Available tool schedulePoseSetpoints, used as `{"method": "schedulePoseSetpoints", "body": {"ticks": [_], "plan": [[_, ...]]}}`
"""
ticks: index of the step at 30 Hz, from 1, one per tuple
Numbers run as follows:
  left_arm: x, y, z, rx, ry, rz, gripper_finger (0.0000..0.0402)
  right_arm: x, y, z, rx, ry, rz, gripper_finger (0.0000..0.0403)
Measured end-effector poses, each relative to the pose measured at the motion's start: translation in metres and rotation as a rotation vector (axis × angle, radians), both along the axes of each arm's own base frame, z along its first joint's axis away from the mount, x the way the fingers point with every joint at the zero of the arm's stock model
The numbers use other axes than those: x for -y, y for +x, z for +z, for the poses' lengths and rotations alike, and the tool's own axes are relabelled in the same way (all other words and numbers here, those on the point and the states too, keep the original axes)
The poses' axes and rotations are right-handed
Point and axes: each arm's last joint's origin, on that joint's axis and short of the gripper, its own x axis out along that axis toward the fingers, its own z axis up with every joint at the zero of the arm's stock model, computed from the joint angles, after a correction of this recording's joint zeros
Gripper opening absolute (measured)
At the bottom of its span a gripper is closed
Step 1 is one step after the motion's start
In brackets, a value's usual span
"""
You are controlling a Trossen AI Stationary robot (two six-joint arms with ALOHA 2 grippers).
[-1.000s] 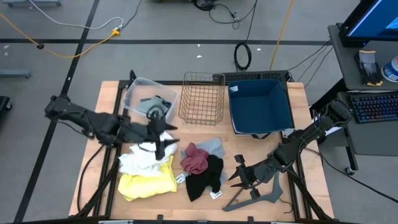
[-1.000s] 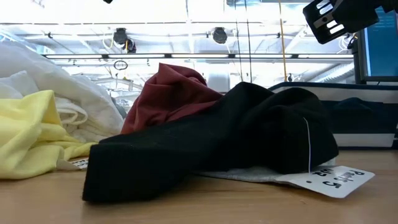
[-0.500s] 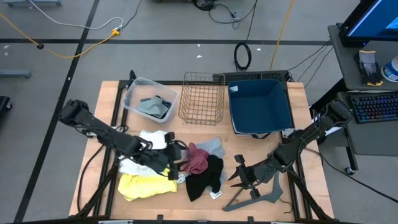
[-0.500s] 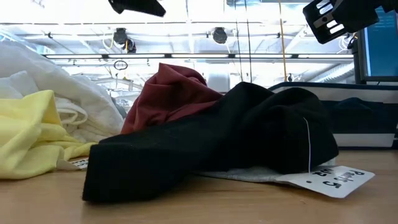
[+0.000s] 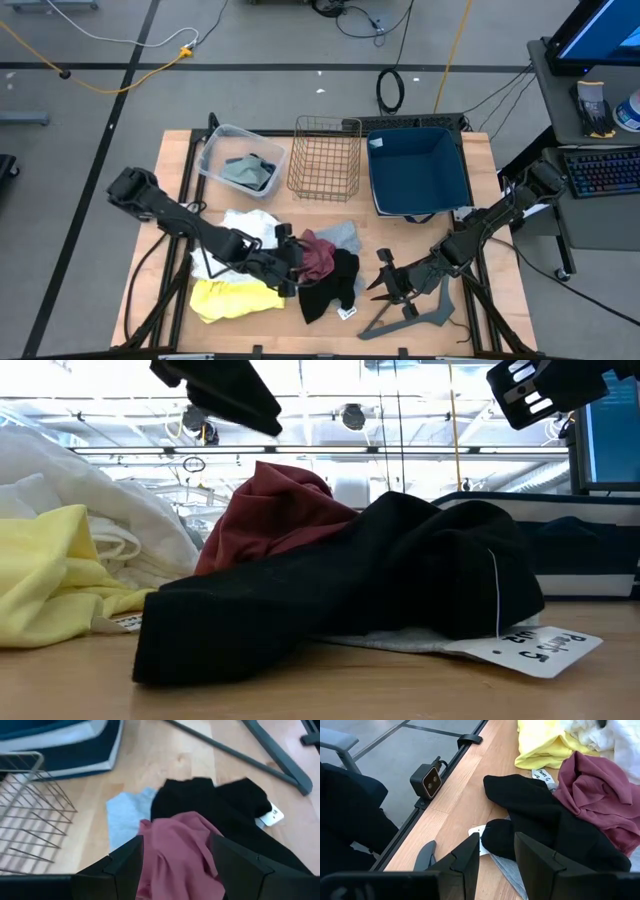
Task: Pick & Place Cloths
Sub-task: Put the pink shorts into the mesh basket
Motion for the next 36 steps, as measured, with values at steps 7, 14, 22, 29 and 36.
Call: {"method": "schedulePoseSetpoints", "body": {"ticks": [7, 14, 22, 29, 36], "plan": [[0.002, 0.009, -0.018, -0.036, -0.008, 0.002, 0.0234, 0.000, 0.000, 0.000, 0.005, -0.014, 0.007, 0.0116], [0.001, 0.012, -0.023, -0.065, -0.102, 0.007, 0.0234, 0.000, 0.000, 0.000, 0.005, -0.013, 0.007, 0.0116], [0.001, 0.012, -0.023, -0.067, -0.152, 0.033, 0.0234, 0.000, 0.000, 0.000, 0.005, -0.013, 0.007, 0.0116], [0.001, 0.013, -0.025, -0.066, -0.181, 0.061, 0.0234, 0.000, 0.000, 0.000, 0.005, -0.012, 0.006, 0.0116], [0.000, 0.021, -0.050, -0.123, -0.169, 0.110, 0.0234, 0.000, 0.000, 0.000, 0.004, -0.011, 0.005, 0.0116]]}}
